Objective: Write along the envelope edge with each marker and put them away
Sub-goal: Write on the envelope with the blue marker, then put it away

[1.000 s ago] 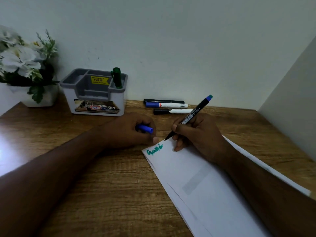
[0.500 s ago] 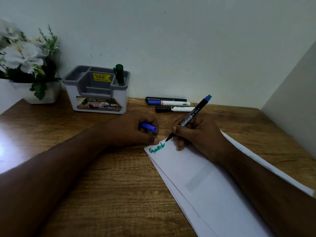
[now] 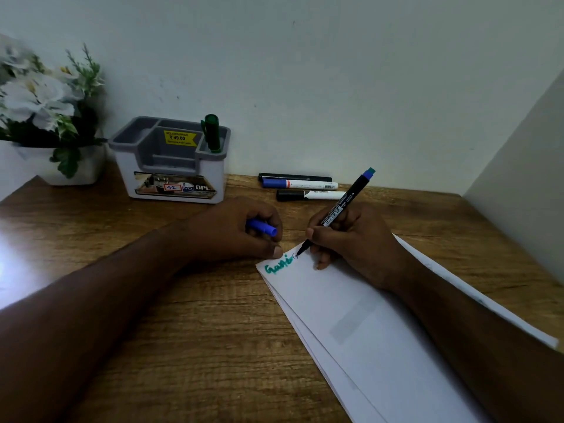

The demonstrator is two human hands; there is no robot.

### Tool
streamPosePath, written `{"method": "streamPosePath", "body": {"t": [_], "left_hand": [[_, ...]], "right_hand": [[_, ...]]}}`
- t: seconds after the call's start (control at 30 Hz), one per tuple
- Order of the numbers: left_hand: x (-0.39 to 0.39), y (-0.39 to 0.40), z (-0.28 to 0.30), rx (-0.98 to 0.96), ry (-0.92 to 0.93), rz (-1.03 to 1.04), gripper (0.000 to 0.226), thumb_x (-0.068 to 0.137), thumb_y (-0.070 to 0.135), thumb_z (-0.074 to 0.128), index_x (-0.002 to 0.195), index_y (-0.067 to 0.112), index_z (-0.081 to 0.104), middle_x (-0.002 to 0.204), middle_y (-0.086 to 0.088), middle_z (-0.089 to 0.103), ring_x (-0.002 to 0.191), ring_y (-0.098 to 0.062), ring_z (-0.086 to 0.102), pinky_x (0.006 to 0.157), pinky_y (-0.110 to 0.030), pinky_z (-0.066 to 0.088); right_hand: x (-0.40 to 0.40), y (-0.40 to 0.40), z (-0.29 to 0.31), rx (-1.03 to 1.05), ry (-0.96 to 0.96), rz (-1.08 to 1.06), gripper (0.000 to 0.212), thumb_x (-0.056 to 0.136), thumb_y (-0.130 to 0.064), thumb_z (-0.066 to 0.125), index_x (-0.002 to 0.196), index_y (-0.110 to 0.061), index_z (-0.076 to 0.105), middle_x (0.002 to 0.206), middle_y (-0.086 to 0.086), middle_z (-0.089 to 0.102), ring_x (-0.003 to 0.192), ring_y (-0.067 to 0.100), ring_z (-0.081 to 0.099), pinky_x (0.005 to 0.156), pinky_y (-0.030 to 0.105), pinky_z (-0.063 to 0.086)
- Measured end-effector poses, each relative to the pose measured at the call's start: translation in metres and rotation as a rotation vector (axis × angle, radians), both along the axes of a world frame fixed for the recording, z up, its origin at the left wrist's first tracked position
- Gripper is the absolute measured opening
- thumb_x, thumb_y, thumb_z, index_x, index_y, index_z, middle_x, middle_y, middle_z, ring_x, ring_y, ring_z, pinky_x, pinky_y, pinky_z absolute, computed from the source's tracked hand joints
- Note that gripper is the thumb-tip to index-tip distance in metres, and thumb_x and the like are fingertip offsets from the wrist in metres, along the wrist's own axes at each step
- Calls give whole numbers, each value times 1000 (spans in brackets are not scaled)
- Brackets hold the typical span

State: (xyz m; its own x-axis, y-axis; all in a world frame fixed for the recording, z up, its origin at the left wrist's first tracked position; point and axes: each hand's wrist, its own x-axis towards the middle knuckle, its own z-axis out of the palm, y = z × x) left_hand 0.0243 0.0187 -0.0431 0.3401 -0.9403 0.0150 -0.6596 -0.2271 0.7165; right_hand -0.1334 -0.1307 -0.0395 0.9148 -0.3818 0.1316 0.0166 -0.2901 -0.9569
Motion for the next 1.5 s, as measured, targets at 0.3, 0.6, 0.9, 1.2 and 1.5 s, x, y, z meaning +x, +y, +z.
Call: {"method": "streamPosePath", "body": {"t": [0.3, 0.6, 0.9, 1.2, 1.5], "left_hand": [[1, 0, 0, 16, -21, -14, 19, 70, 43, 77, 85, 36, 66, 94, 14, 67, 90, -7, 59, 81, -39, 53], [2, 0, 0, 5, -16, -14, 20, 69, 44, 77, 85, 37, 67, 92, 15, 67, 88, -5, 59, 79, -36, 53], [0, 1, 2, -9, 7, -31, 18, 71, 40, 77, 85, 33, 68, 92, 13, 68, 88, -5, 60, 79, -36, 52], [3, 1, -1, -3, 5, -26, 22, 68, 47, 76, 86, 40, 66, 92, 19, 66, 87, 2, 58, 77, -31, 52], [2, 1, 0, -3, -7, -27, 21, 68, 46, 76, 85, 38, 66, 92, 16, 67, 88, -2, 59, 81, -37, 54]], "right_hand": [[0, -3, 0, 25, 0, -28, 19, 85, 8, 63, 70, -3, 67, 52, 7, 65, 40, 15, 60, 45, 25, 55], [1, -3, -1, 48, 7, -27, 21, 86, 6, 64, 70, -6, 68, 52, 6, 65, 39, 14, 60, 45, 26, 56], [1, -2, 0, 49, 14, -66, 24, 85, 7, 63, 66, -6, 68, 52, 7, 65, 39, 16, 60, 45, 27, 57], [1, 0, 0, 52, 5, -114, 21, 86, 7, 63, 69, -4, 66, 49, 4, 62, 37, 13, 57, 42, 24, 54], [0, 0, 0, 52, 12, -151, 18, 86, 6, 63, 71, -3, 66, 49, 4, 63, 38, 13, 58, 44, 26, 56]]}}
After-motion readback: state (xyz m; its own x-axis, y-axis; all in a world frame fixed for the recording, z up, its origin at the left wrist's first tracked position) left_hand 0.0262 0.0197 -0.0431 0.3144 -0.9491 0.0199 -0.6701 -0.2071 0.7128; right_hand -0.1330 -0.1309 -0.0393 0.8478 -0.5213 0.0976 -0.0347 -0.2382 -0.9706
